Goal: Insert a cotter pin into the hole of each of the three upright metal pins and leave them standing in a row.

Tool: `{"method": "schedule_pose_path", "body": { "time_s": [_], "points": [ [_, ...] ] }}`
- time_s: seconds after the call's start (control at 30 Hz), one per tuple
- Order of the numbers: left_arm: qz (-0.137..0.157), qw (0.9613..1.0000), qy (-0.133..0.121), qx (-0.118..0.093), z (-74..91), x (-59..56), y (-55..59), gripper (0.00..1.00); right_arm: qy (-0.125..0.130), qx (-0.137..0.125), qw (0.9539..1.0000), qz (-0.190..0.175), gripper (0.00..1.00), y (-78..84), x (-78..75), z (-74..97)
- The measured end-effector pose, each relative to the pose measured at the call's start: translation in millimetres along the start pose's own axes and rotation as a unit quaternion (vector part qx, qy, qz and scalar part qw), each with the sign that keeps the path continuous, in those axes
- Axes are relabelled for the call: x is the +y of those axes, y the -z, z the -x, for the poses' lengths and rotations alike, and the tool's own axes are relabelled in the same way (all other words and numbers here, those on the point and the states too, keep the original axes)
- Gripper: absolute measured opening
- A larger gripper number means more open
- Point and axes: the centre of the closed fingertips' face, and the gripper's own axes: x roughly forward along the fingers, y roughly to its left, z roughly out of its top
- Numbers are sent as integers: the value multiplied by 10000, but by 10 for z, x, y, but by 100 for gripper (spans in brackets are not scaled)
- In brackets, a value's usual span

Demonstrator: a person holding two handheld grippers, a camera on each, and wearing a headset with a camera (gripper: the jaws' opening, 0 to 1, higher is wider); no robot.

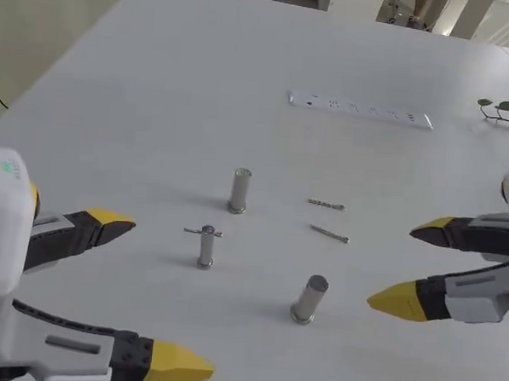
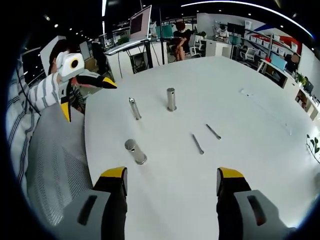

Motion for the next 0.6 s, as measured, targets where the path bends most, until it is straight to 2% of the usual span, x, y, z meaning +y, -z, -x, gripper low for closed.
{"method": "schedule_pose_path", "body": {
  "time_s": [0.37,0.47,0.6],
  "points": [
    [-4,10000,17,67,-2,-25,42,99,-32,338,9982,496,65,-55,-123,-73],
    [-100,9999,25,-3,-14,-30,9,99,-84,396,9972,623,62,-68,-145,-110],
    [-64,10000,35,-13,-32,-39,-8,99,-154,538,9947,859,59,-75,-163,-176]
  ]
}}
